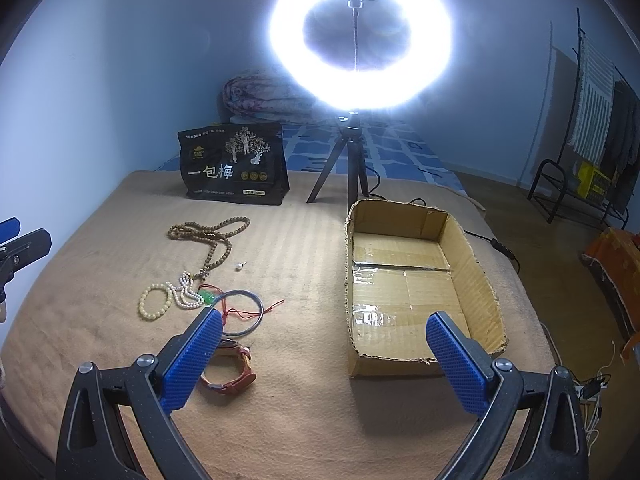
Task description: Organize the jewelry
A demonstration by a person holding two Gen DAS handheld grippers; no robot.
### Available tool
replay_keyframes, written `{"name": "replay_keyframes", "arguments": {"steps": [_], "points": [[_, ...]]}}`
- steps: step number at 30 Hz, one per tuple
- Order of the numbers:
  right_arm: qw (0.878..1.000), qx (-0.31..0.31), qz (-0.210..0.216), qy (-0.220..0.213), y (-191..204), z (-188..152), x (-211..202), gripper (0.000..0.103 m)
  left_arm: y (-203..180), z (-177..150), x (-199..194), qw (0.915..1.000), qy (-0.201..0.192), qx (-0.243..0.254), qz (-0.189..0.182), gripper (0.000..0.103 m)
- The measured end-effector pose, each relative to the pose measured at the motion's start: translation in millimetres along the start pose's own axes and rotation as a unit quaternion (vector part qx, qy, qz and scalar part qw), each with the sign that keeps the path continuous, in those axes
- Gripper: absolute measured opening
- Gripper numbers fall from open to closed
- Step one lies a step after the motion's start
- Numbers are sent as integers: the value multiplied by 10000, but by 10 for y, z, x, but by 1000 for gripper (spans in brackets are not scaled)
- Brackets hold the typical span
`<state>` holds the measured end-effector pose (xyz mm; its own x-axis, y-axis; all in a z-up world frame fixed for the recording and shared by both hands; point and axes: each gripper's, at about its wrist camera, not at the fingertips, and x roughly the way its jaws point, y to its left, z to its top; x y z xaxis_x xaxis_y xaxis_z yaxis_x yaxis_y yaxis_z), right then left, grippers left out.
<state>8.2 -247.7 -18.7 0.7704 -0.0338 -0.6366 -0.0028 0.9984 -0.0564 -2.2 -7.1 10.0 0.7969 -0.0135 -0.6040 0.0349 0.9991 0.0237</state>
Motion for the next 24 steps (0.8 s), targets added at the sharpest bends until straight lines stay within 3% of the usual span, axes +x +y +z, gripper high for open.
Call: {"name": "replay_keyframes", "arguments": {"steps": [17, 24], "points": [[9997, -86, 191, 81, 30, 1, 71, 103, 154, -67, 133, 9998, 154, -114, 54, 103], [9981, -79, 572, 228, 65, -28, 187, 103, 336, 11, 273, 9990, 264, -342, 133, 103]]}}
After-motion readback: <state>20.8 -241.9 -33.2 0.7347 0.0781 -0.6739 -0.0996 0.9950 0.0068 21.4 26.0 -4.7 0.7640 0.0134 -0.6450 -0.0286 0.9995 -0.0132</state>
